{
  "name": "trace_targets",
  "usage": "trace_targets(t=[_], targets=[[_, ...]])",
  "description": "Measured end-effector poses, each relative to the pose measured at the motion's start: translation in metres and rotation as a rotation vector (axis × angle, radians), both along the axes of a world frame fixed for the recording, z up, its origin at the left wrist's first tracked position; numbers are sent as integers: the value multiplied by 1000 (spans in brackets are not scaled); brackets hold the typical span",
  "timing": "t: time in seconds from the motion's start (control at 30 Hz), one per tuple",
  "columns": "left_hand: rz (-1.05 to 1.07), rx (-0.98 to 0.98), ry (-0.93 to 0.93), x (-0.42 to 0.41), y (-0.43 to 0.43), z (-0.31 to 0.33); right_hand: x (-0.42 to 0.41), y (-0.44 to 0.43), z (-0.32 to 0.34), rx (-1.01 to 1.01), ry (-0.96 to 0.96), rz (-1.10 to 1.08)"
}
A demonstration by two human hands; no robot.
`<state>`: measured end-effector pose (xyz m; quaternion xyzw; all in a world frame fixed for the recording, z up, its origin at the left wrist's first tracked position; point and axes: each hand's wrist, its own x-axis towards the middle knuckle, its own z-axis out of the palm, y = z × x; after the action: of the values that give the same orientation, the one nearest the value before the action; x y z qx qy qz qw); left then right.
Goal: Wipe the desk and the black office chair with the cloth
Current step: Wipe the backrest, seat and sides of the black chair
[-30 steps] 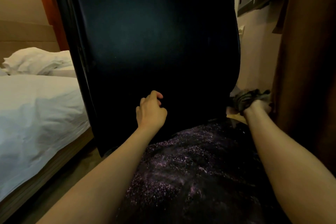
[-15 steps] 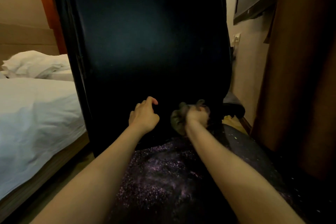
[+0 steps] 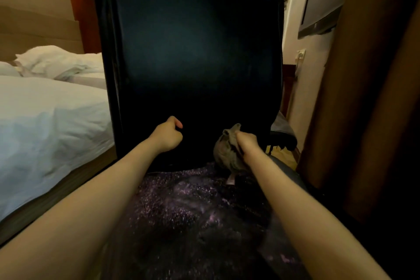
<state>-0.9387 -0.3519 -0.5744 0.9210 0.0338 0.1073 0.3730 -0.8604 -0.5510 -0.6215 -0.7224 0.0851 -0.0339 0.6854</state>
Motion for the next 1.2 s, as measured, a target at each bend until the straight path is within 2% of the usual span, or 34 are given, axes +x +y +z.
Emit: trace_targets(t=[0.1, 0.23, 0.4, 0.7, 0.9, 1.03, 1.1, 1.2], targets=[[-14, 11, 9, -16, -2, -7, -13, -23, 15, -154, -48, -26], [-45, 6, -4, -36, -10, -15, -46, -43, 23, -611, -152, 88], [-104, 10, -28, -59, -14, -38, -59, -43, -41, -1022, -139, 208], [-77, 42, 11, -102, -11, -61, -75, -34, -46, -1105, -173, 110], [-27, -72, -27, -121, 1, -84, -83, -19, -51, -1247, -145, 45], [171, -110, -85, -150, 24, -95, -77, -3, -50, -1387, -83, -8], [304, -150, -106, -166, 36, -107, -76, 2, -51, -1350, -80, -26], [371, -73, 24, -185, 28, -131, -83, -3, -52, -1176, -99, -55]])
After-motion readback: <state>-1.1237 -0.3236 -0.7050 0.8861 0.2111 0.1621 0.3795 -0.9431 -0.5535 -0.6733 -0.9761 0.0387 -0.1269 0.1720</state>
